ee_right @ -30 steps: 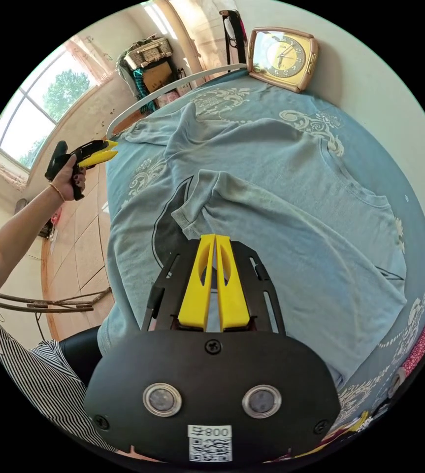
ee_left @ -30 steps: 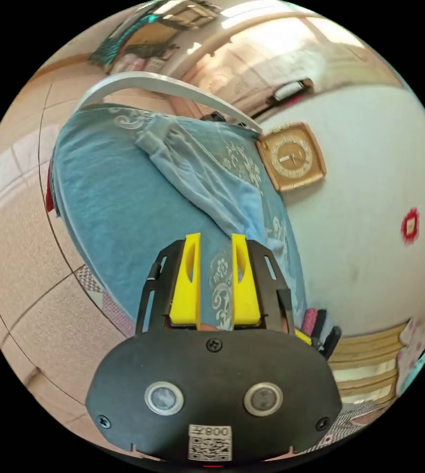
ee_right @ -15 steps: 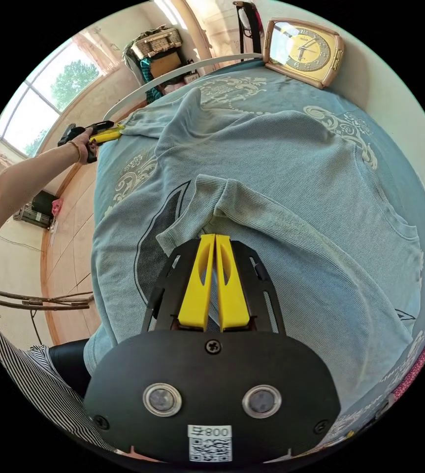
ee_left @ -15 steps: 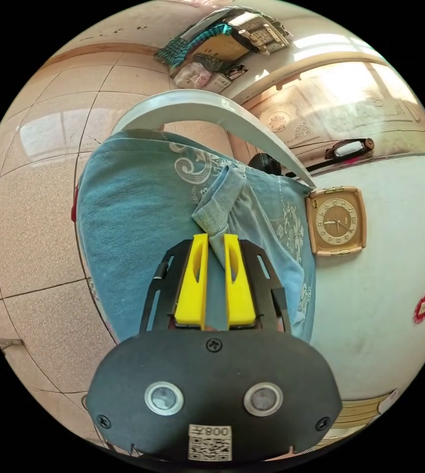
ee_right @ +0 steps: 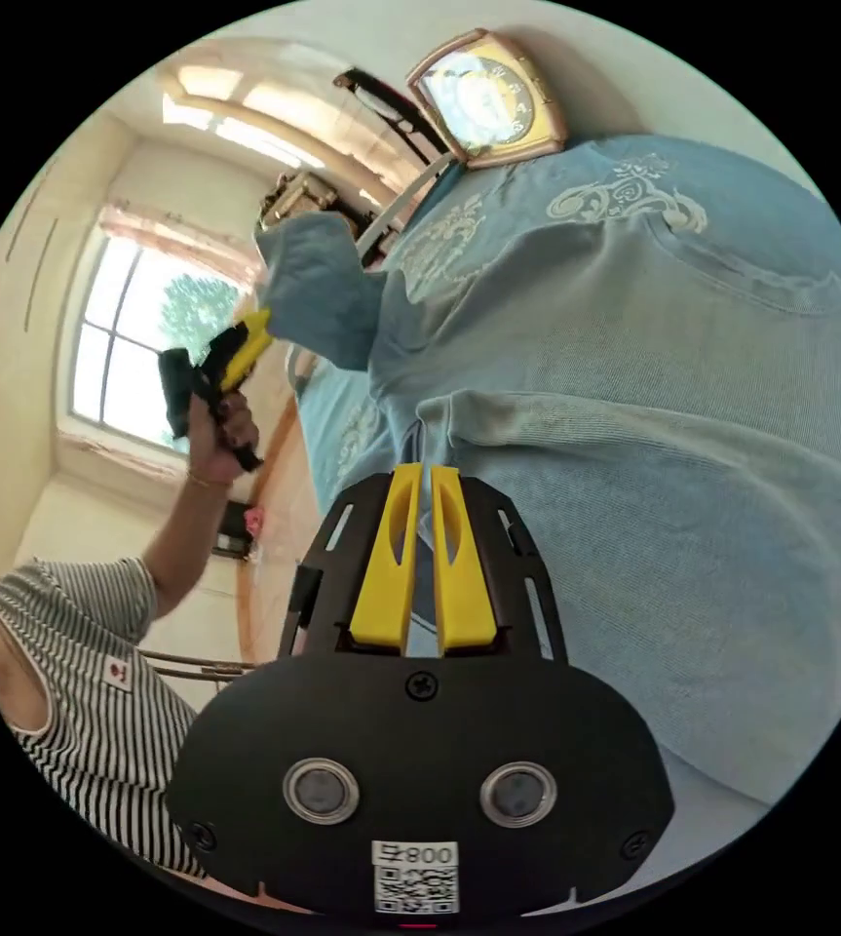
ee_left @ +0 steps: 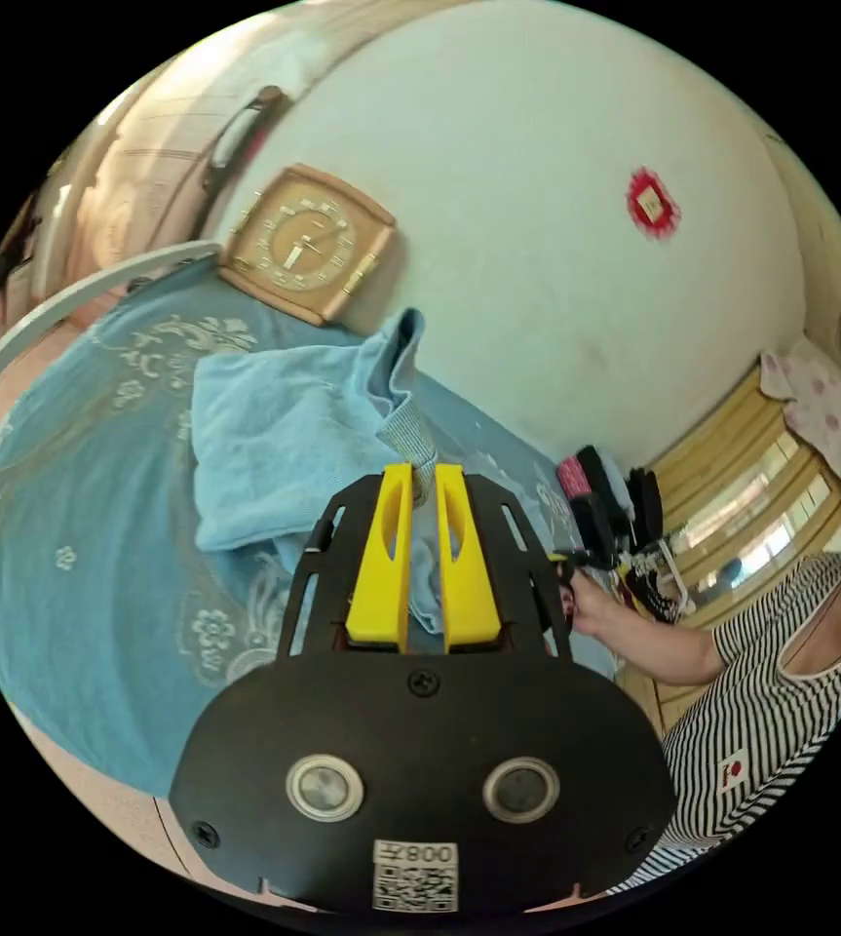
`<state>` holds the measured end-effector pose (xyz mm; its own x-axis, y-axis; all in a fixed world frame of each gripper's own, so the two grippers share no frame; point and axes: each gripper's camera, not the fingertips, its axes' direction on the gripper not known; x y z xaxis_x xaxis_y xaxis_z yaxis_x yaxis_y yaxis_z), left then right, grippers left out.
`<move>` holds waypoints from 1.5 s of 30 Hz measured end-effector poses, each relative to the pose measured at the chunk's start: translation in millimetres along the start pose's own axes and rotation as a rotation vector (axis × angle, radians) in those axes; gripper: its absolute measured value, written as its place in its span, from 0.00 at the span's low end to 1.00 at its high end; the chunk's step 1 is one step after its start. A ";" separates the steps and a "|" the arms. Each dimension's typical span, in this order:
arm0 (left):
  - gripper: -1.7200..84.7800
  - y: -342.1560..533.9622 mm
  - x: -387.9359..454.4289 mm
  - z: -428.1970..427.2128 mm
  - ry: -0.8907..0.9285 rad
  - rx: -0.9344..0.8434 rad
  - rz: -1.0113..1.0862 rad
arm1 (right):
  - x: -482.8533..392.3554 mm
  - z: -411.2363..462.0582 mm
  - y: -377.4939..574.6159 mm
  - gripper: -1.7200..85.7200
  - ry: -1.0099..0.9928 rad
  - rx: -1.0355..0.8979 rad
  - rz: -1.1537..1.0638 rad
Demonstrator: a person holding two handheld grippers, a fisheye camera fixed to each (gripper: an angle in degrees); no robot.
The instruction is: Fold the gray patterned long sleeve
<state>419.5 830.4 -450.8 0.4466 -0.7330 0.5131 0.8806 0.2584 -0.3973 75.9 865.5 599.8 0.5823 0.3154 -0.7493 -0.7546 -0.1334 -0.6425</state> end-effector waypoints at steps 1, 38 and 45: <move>0.07 2.7 12.0 12.8 -0.001 -0.030 0.021 | 9.4 -9.1 3.1 0.09 -0.047 0.032 0.031; 0.06 -99.9 509.2 210.7 -0.103 -0.186 0.598 | 203.1 -266.0 70.3 0.04 -0.117 0.067 0.152; 0.06 -100.7 553.2 281.1 -0.054 -0.359 0.595 | 271.4 -278.8 122.4 0.04 -0.094 0.035 0.317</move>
<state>622.4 575.8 86.9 0.8526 -0.4963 0.1636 0.3807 0.3755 -0.8450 225.9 672.9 273.1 0.2874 0.3488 -0.8920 -0.9048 -0.2067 -0.3723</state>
